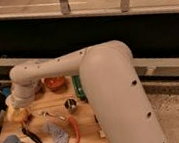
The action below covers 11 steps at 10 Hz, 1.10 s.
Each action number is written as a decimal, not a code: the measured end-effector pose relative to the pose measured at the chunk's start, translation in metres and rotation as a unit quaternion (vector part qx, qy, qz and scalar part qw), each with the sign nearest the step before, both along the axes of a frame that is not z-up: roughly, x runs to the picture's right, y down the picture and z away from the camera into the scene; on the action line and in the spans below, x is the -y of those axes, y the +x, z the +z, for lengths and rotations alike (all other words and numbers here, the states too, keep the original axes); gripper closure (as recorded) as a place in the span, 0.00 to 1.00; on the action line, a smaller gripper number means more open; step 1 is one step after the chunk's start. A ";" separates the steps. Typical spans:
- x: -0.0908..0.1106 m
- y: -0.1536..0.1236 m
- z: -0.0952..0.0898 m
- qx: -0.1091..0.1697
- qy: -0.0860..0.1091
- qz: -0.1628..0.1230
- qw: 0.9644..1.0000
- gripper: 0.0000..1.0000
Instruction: Place apple in plastic cup
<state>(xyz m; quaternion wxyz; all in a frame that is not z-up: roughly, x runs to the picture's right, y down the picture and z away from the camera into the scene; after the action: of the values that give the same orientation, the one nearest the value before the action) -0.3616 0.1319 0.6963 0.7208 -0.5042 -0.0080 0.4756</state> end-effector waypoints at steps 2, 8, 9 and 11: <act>0.000 0.001 0.000 0.001 0.000 -0.001 1.000 1.00; -0.011 -0.011 -0.011 0.002 0.003 -0.028 1.000 1.00; -0.021 -0.019 -0.019 0.001 0.002 -0.038 0.999 1.00; -0.045 -0.037 -0.034 0.008 -0.004 -0.061 0.998 1.00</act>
<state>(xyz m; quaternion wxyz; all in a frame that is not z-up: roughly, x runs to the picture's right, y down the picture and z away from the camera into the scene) -0.3988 0.1766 0.6624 0.7463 -0.5105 0.0189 0.4268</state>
